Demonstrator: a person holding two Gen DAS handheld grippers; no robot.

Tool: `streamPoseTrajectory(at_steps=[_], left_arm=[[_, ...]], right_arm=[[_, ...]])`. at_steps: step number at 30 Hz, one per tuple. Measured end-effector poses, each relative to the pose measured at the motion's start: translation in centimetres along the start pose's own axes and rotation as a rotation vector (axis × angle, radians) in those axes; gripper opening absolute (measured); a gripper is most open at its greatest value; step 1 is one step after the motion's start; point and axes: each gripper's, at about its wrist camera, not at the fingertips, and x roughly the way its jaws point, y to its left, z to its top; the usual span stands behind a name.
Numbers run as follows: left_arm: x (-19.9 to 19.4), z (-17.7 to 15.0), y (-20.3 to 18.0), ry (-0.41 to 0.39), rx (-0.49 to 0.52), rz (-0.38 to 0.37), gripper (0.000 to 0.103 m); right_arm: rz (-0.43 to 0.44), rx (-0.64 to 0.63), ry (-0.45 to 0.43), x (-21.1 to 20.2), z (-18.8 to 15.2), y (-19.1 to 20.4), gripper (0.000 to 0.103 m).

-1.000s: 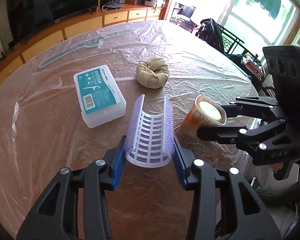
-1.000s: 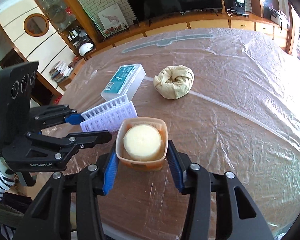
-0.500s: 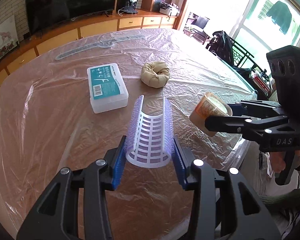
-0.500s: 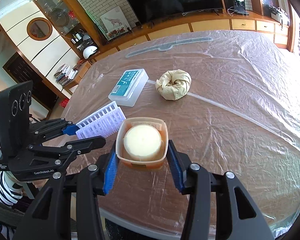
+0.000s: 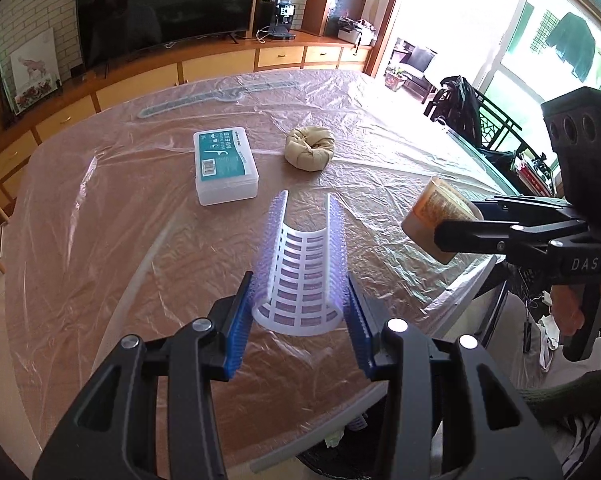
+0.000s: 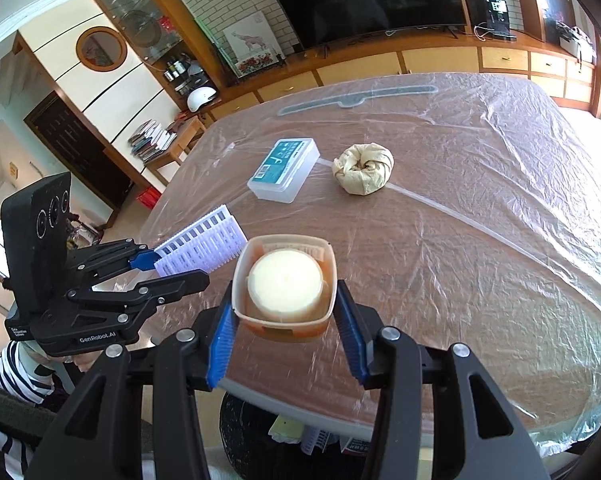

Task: Collect trash
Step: 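Carry the hair roller and orange tub over the black trash bin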

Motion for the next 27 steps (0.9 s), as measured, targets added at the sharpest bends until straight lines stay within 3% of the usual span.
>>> streamPoseTrajectory(at_steps=[14,27], left_arm=[[-2.9,-2.5,-2.3,-0.016,0.022,0.012,0.044],[-4.9,-5.9,-5.0,0.016,0.079,-0.045,0.044]], right_arm=[[0.065,-0.043,0.039,-2.5,-2.4,1.0,0.045],[0.091,-0.102,0.089,-4.4,-5.3,2.2,0.045]])
